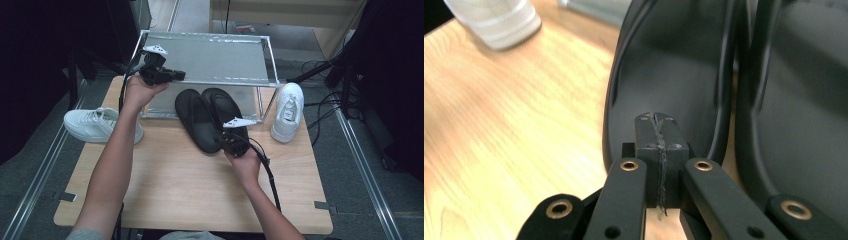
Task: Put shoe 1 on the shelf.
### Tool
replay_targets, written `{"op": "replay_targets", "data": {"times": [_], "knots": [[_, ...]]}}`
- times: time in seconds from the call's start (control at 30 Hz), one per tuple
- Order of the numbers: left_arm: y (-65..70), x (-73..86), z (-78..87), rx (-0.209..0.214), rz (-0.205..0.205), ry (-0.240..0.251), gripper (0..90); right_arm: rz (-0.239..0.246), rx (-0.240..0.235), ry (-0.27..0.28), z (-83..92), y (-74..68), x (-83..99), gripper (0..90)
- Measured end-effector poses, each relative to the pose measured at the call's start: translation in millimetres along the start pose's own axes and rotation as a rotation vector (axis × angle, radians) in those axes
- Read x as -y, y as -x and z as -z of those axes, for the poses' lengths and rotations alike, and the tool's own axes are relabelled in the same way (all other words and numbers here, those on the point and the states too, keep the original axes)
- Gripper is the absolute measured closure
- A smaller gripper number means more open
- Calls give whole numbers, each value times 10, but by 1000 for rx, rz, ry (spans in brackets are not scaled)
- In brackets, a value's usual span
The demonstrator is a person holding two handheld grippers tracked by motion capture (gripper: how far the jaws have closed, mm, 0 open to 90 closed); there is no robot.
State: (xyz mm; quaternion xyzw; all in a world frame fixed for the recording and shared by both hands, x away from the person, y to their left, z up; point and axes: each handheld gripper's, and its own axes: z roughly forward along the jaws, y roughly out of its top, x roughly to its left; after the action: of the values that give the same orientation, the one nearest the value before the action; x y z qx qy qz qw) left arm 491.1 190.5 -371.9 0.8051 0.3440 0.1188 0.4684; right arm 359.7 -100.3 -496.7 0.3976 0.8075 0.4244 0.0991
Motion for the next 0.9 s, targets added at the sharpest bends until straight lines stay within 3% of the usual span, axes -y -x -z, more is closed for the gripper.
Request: {"op": "replay_targets", "data": {"times": [0.3,0.9], "knots": [[2,0,-1,-1,-2,1,894,5,-8,-25,-40,18,257,900],[-3,3,-2,0,1,2,894,6,-25,-45,-124,31,353,900]]}}
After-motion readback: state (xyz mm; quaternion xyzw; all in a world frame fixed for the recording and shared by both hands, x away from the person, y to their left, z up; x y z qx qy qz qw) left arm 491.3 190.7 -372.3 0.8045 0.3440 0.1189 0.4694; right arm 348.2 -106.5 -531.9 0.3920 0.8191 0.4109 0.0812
